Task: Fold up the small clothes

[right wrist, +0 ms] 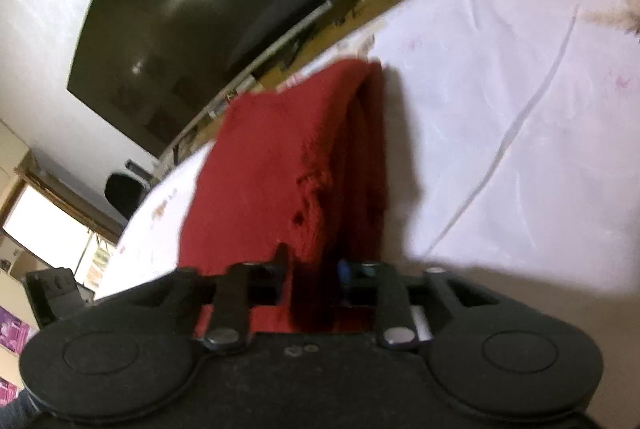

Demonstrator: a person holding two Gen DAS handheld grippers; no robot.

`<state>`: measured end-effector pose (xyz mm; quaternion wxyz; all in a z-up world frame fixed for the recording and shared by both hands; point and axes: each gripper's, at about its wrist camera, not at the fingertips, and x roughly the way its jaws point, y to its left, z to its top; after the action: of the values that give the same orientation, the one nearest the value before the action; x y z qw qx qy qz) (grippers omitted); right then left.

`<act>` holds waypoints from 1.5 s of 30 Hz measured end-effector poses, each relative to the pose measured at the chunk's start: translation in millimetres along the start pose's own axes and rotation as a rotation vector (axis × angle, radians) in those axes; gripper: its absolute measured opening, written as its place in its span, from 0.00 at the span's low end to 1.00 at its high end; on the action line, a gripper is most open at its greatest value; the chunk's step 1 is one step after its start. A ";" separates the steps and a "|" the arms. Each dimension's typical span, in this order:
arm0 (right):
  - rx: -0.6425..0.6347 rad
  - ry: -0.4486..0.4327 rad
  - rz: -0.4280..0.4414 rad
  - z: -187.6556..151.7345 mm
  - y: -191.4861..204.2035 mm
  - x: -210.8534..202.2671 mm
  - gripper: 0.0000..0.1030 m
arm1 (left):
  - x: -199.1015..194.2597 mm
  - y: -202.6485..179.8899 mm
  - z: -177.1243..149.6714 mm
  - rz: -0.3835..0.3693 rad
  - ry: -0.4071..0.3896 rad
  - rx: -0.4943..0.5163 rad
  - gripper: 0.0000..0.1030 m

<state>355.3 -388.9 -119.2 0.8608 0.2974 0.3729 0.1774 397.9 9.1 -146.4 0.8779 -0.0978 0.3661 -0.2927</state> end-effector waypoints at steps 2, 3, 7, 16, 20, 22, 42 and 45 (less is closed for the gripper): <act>-0.007 -0.087 -0.013 3.5 0.1 -13.4 0.51 | -2.2 9.6 10.8 -0.038 -0.041 -0.061 0.79; -0.011 -0.112 -0.014 8.6 0.1 -13.9 0.50 | 0.8 13.4 17.4 -0.049 -0.052 -0.092 0.79; 0.025 -0.118 0.007 34.6 -3.5 7.5 0.68 | 24.4 17.2 39.1 -0.116 -0.059 -0.159 0.79; 0.126 0.020 0.058 46.5 -33.7 49.2 0.80 | 72.0 31.6 32.7 -0.253 0.101 -0.269 0.79; 0.123 0.035 0.083 52.2 -35.3 58.1 0.71 | 80.7 34.6 30.6 -0.285 0.095 -0.312 0.79; 0.098 0.056 0.079 54.5 -32.6 65.0 0.64 | 86.3 32.0 32.4 -0.284 0.099 -0.301 0.78; -0.043 0.024 0.052 49.2 -4.1 52.9 0.33 | 73.9 -6.2 51.4 -0.162 0.033 -0.141 0.45; -0.063 0.023 0.045 49.3 2.8 48.2 0.32 | 68.0 -9.3 55.8 -0.161 0.026 -0.128 0.45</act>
<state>423.6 -380.0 -116.3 0.8613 0.2764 0.3701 0.2117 470.9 -40.7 -142.8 0.8386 -0.1789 0.3865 -0.3397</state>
